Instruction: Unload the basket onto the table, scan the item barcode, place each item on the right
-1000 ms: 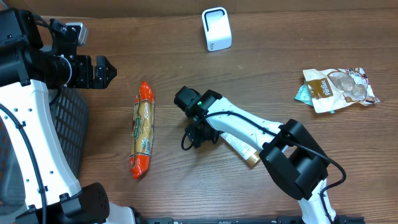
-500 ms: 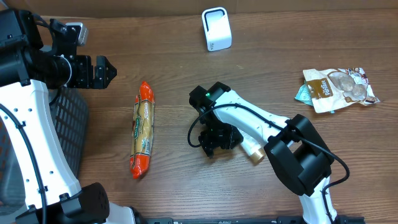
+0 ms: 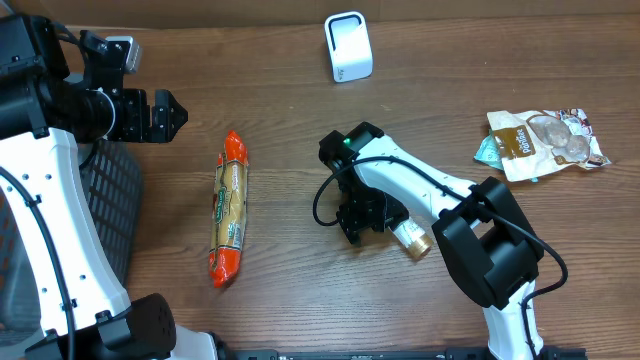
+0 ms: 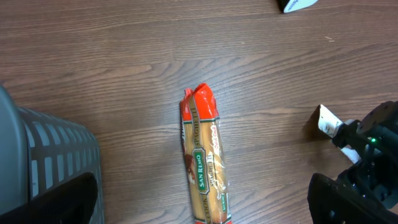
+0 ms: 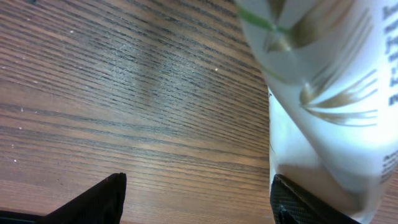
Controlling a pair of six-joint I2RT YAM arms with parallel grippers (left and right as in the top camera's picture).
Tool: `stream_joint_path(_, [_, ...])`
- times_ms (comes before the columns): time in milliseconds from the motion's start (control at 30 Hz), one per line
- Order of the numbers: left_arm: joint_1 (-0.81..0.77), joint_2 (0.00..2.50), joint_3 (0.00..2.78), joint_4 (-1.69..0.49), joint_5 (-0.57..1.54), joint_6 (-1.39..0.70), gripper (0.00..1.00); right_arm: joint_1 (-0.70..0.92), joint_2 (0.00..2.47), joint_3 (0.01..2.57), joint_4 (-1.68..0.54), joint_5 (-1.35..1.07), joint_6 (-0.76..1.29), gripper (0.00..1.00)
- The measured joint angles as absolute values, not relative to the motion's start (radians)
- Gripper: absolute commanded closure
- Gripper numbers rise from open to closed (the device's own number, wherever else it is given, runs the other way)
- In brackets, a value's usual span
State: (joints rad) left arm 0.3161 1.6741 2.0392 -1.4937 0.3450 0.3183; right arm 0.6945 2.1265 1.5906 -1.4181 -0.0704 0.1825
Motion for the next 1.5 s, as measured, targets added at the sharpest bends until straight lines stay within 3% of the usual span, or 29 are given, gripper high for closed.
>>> stream_joint_path(267, [0.316,1.674,2.039,-1.494,0.345,0.318,0.01,0.694,2.127,1.591,-1.44,-0.087,0.183,0.25])
stream_joint_path(367, [0.316,1.674,2.039,-1.493,0.345,0.318,0.01,0.694,2.127,1.582,-1.44,-0.097,0.186,0.3])
stream_joint_path(733, [0.316,1.674,2.039,-1.494,0.345,0.318,0.0,0.683,2.041,1.407,-1.327,-0.072,0.229,0.29])
stream_joint_path(800, [0.316,1.674,2.039,-1.494,0.345,0.318,0.0,0.667,1.995,1.368,-1.302,-0.062,0.237,0.34])
stream_joint_path(1100, [0.316,1.674,2.039,-1.494,0.345,0.318,0.0,0.563,1.793,1.21,-1.189,-0.059,0.277,0.96])
stream_joint_path(1500, [0.316,1.674,2.039,-1.494,0.345,0.318,0.0,0.549,1.781,1.061,-1.094,-0.138,0.331,0.96])
